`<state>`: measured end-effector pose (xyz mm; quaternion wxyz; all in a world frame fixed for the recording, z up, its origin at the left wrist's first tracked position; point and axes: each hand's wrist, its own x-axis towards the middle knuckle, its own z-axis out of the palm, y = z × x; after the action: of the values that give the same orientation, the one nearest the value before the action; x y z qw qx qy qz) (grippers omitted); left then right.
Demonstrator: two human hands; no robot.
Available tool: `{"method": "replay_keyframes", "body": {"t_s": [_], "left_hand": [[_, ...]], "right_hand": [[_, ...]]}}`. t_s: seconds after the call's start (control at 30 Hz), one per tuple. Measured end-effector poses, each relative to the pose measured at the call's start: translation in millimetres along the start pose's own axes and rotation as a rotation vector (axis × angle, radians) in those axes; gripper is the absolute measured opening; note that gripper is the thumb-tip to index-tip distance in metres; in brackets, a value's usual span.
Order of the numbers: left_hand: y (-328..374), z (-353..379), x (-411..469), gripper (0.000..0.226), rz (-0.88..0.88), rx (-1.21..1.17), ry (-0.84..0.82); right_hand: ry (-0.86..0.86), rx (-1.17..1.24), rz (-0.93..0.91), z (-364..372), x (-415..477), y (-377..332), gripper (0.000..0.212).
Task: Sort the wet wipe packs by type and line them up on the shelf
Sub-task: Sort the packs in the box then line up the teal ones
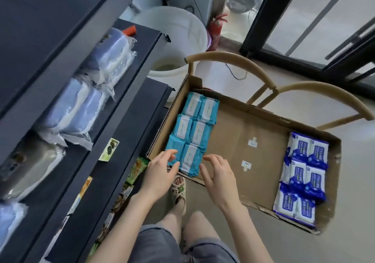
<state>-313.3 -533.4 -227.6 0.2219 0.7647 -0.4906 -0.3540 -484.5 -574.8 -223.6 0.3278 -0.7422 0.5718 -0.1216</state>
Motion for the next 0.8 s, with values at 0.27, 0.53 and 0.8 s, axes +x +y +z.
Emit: {"method": "replay_keyframes", "body": {"t_s": [0.27,0.53,0.8], "left_hand": [[-55.7,54.1,100.7,0.035,-0.263,-0.031,-0.169],[-121.3,125.6,168.5,0.068,-0.475,0.031,-0.179],[-152.3,158.4,194.2,0.067,-0.556,0.179,-0.018]], "right_hand": [[-0.19,0.072,0.242,67.8,83.1,50.6,0.027],[-0.312,0.176,0.461,153.0,139.0,117.1,0.044],[-0.146,0.305,0.65,208.6,153.7,146.7,0.05]]}}
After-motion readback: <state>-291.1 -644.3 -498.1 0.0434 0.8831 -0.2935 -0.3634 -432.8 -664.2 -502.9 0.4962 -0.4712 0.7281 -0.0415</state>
